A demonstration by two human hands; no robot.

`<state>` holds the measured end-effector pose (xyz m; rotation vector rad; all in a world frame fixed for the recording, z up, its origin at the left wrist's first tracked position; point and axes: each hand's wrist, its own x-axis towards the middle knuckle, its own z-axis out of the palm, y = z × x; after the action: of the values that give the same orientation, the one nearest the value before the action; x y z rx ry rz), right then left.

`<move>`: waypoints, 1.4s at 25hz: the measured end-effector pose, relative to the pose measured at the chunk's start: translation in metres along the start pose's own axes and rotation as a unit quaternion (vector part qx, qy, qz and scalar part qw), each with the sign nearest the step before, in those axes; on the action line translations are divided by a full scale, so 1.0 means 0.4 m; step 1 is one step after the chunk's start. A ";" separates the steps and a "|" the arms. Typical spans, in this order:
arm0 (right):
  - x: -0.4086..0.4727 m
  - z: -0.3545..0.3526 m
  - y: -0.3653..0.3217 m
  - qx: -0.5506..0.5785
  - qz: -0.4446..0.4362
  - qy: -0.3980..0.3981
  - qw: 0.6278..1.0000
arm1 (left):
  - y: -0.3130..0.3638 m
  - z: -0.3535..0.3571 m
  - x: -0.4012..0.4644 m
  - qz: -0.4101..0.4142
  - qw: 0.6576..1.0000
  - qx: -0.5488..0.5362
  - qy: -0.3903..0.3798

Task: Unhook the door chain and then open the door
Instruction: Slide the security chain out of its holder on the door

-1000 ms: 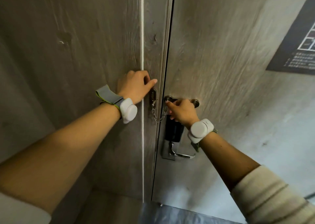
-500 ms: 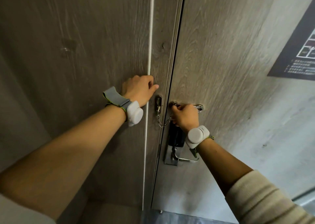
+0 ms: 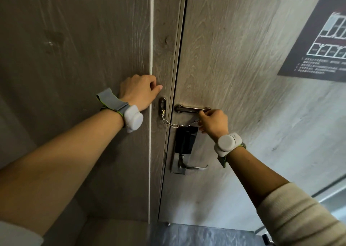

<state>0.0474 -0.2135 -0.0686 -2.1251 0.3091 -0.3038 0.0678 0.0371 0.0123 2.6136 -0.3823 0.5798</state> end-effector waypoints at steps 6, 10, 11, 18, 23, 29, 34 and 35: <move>-0.001 -0.035 0.019 0.012 0.026 0.014 0.999 | 0.008 -0.001 -0.007 -0.006 1.000 -0.006 0.002; -0.003 -0.049 0.008 0.058 0.043 0.014 0.997 | 0.004 -0.001 -0.009 -0.001 1.000 -0.014 -0.005; -0.007 -0.050 0.000 0.093 0.063 0.009 0.994 | 0.004 -0.001 -0.009 -0.002 1.000 -0.015 -0.003; -0.125 -0.021 -0.018 0.262 0.137 -0.141 0.945 | 0.008 0.001 -0.011 -0.013 1.000 -0.009 -0.001; -0.187 0.200 0.058 0.234 0.235 -0.232 0.914 | 0.013 0.001 -0.028 -0.056 0.998 -0.034 -0.010; -0.174 0.384 0.095 0.369 0.397 -0.317 0.778 | 0.014 -0.006 -0.026 -0.063 0.994 -0.075 -0.038; -0.163 0.396 0.104 0.359 0.387 -0.320 0.787 | 0.021 -0.010 -0.024 -0.056 0.997 -0.047 -0.028; -0.160 0.384 0.111 0.340 0.376 -0.317 0.801 | 0.019 -0.007 -0.028 -0.053 0.997 -0.051 -0.028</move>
<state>0.0339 -0.0961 -0.1940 -1.1492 0.5141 0.6721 0.0541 0.0338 0.0123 2.5381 -0.2802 0.4403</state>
